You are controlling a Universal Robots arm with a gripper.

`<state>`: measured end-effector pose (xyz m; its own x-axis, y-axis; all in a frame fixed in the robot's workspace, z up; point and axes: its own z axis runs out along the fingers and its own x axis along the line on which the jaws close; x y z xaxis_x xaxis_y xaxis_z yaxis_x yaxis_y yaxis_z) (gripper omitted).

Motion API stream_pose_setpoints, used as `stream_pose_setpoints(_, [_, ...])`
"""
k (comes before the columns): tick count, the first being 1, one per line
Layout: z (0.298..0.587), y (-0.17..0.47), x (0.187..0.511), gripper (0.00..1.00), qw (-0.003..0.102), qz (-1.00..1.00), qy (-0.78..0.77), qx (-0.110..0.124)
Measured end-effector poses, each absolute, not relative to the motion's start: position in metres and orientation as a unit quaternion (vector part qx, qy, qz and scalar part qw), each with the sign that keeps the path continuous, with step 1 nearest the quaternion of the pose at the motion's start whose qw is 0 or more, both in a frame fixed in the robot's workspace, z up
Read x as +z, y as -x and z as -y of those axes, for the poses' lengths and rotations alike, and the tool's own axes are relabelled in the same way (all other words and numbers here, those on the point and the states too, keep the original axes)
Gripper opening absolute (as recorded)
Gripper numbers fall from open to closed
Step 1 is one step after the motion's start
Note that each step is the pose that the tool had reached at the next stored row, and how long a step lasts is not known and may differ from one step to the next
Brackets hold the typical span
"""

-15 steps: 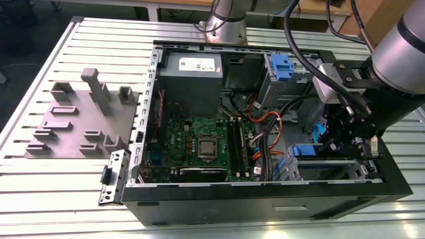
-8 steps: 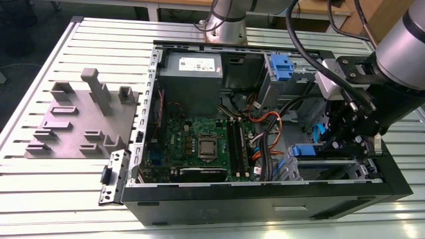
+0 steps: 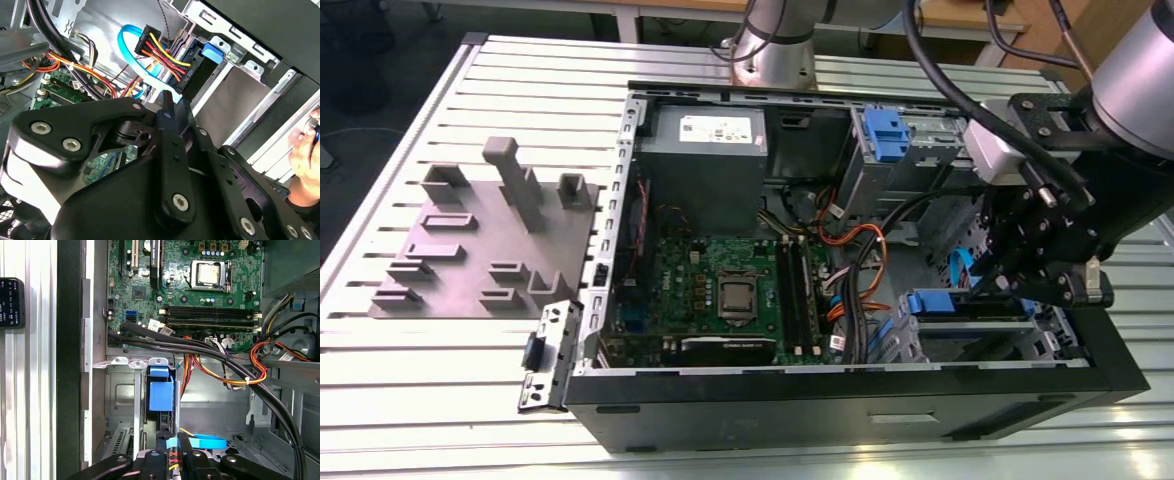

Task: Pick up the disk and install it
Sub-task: 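Insert the second disk wire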

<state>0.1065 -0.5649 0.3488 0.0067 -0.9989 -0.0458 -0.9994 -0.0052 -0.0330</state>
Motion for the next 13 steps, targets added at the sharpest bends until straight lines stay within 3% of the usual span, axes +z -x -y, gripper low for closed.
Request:
stream_pose_setpoints(2, [0.5649, -0.1065, 0.3489, 0.22, 0.028, -0.705, 0.709, 0.005])
stream_pose_setpoints(4, [0.5649, -0.1065, 0.3489, 0.11, 0.028, -0.705, 0.709, 0.005])
stream_pose_setpoints(13, [0.5649, -0.1065, 0.3496, 0.11, 0.028, -0.705, 0.709, 0.005])
